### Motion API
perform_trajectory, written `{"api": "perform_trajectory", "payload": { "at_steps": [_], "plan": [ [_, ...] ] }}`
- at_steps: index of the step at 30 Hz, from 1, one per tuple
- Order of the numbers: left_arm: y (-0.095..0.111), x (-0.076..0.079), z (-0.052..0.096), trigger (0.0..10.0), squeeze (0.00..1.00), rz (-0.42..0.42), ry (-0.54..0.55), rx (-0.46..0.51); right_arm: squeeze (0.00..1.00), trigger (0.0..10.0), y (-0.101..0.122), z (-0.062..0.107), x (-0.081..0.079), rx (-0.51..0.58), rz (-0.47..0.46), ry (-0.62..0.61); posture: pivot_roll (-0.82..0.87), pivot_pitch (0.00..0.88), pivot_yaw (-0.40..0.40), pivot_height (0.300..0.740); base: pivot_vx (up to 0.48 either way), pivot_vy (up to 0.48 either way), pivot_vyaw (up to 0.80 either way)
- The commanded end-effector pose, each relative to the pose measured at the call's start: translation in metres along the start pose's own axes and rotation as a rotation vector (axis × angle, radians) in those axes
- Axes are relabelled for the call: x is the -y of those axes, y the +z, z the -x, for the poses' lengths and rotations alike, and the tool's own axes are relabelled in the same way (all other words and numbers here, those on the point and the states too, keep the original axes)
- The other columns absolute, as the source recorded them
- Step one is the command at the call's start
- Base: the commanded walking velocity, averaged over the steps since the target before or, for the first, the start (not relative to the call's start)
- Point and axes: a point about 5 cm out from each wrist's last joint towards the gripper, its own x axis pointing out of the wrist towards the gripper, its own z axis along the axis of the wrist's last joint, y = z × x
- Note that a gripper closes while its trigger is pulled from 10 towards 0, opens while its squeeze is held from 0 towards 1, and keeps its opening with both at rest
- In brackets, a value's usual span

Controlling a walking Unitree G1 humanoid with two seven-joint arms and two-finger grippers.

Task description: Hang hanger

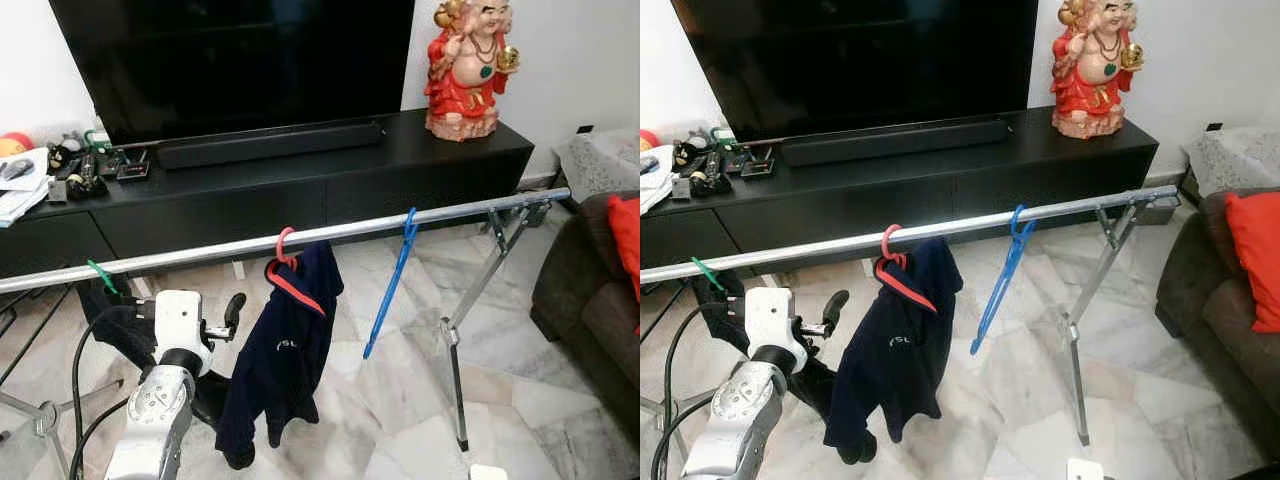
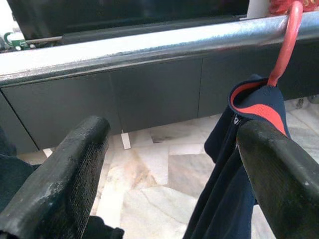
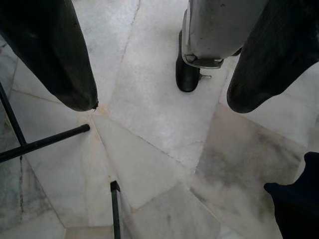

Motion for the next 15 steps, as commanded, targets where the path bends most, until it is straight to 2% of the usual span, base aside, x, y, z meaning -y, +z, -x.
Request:
{"api": "perform_trajectory", "payload": {
  "at_steps": [1, 6, 15],
  "plan": [
    [0.003, 0.002, 0.001, 10.0, 0.0, 0.0, -0.006, 0.02, 0.0, 10.0, -0.008, 0.002, -0.004, -0.032, -0.012, 0.003, 0.05, 0.002, 0.063, 0.74, 0.0, 0.0, 0.0],
    [0.003, 0.01, 0.003, 10.0, 0.0, 0.018, -0.025, 0.019, 0.0, 10.0, -0.01, 0.002, -0.006, -0.037, -0.004, 0.008, 0.05, 0.0, 0.066, 0.74, 0.0, 0.0, 0.0],
    [0.002, 0.013, 0.004, 10.0, 0.0, 0.008, -0.034, 0.013, 0.0, 10.0, -0.01, 0.002, -0.005, -0.036, 0.018, 0.017, 0.06, 0.011, 0.063, 0.74, 0.0, 0.0, 0.0]
  ]
}}
